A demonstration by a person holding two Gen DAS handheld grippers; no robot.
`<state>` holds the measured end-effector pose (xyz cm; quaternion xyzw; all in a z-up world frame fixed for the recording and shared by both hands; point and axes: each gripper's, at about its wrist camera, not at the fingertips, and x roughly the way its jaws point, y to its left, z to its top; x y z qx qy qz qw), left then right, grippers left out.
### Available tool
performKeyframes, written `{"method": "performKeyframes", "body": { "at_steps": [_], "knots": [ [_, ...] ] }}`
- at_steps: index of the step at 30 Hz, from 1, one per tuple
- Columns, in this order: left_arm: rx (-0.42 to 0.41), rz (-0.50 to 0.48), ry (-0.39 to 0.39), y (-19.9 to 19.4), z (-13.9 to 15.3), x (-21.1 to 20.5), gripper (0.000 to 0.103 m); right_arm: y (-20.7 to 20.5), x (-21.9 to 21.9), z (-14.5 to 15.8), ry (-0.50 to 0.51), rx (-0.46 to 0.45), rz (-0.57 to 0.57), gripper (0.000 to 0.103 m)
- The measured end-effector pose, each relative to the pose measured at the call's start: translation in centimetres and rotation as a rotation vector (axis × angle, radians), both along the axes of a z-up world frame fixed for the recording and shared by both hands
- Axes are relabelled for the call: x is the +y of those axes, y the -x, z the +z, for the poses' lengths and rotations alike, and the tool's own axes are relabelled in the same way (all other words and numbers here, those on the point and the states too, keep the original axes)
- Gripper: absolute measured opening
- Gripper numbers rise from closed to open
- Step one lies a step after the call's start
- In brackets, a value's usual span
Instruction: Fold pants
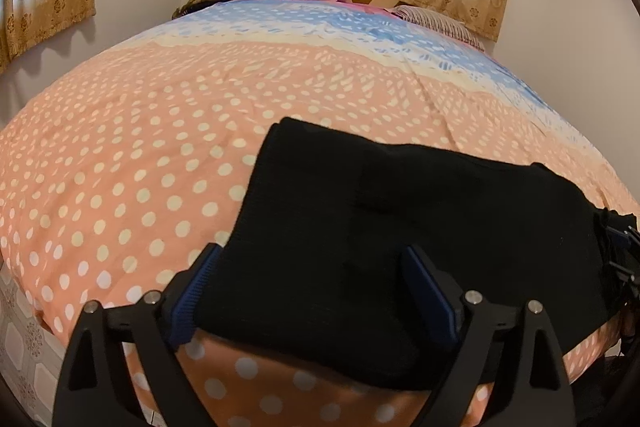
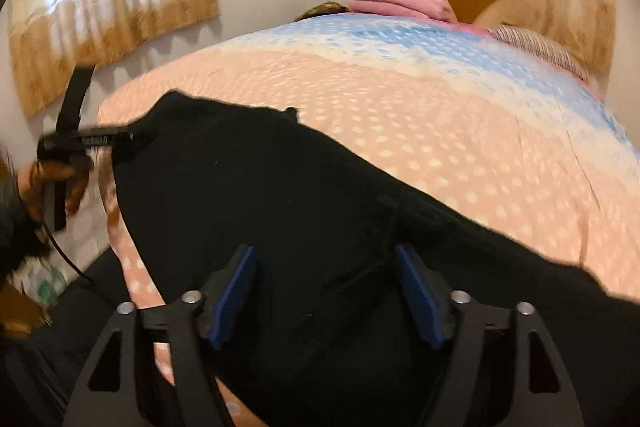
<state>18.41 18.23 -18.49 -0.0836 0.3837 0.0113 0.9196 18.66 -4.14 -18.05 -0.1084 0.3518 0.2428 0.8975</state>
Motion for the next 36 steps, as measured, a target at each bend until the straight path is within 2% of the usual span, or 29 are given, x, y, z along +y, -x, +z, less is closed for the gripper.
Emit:
{"method": "performKeyframes", "body": {
  "at_steps": [2, 3, 5, 8, 13, 15, 18, 20, 24, 26, 28, 31, 36],
  "knots": [
    [-0.004, -0.001, 0.017, 0.1, 0.1, 0.3, 0.09, 0.7, -0.4, 0.6, -0.017, -0.006, -0.001, 0.076],
    [-0.003, 0.0, 0.022, 0.2, 0.2, 0.5, 0.089, 1.6, -1.0, 1.3, -0.057, -0.004, 0.001, 0.075],
    [0.0, 0.001, 0.029, 0.2, 0.3, 0.7, 0.082, 3.1, -2.3, 2.3, -0.095, -0.019, 0.0, 0.075],
    [-0.001, 0.007, 0.066, 0.7, 0.6, 1.6, 0.072, 6.2, -3.6, 3.3, -0.091, -0.057, 0.001, 0.075],
    [-0.001, 0.021, 0.087, 0.8, 0.3, 2.2, 0.069, 10.0, -6.4, 3.8, -0.105, -0.106, -0.018, 0.075],
    [0.004, 0.017, 0.066, 0.6, 0.3, 1.8, 0.069, 10.3, -7.3, 3.5, -0.145, -0.115, -0.034, 0.075],
    [0.01, 0.02, 0.076, 0.3, 0.4, 1.8, 0.066, 9.7, -7.6, 3.0, -0.18, -0.095, -0.057, 0.075],
    [0.012, 0.025, 0.087, 0.3, 0.5, 2.1, 0.057, 9.4, -7.9, 2.5, -0.21, -0.072, -0.079, 0.075],
    [0.003, 0.013, 0.112, 0.9, 0.5, 2.5, 0.049, 9.2, -8.8, 1.8, -0.24, -0.043, -0.103, 0.075],
    [-0.009, 0.005, 0.121, 1.2, 0.8, 2.4, 0.035, 9.2, -9.2, 1.6, -0.249, -0.04, -0.116, 0.075],
    [-0.042, 0.01, 0.141, 1.6, 1.5, 2.4, 0.029, 9.2, -9.4, 1.8, -0.253, -0.046, -0.12, 0.075],
    [-0.101, 0.011, 0.167, 2.3, 2.6, 2.2, 0.027, 9.4, -9.6, 2.1, -0.258, -0.061, -0.125, 0.075],
    [-0.15, -0.001, 0.233, 2.9, 4.3, 1.8, 0.026, 9.5, -10.5, 2.7, -0.274, -0.076, -0.143, 0.075]
  ]
}}
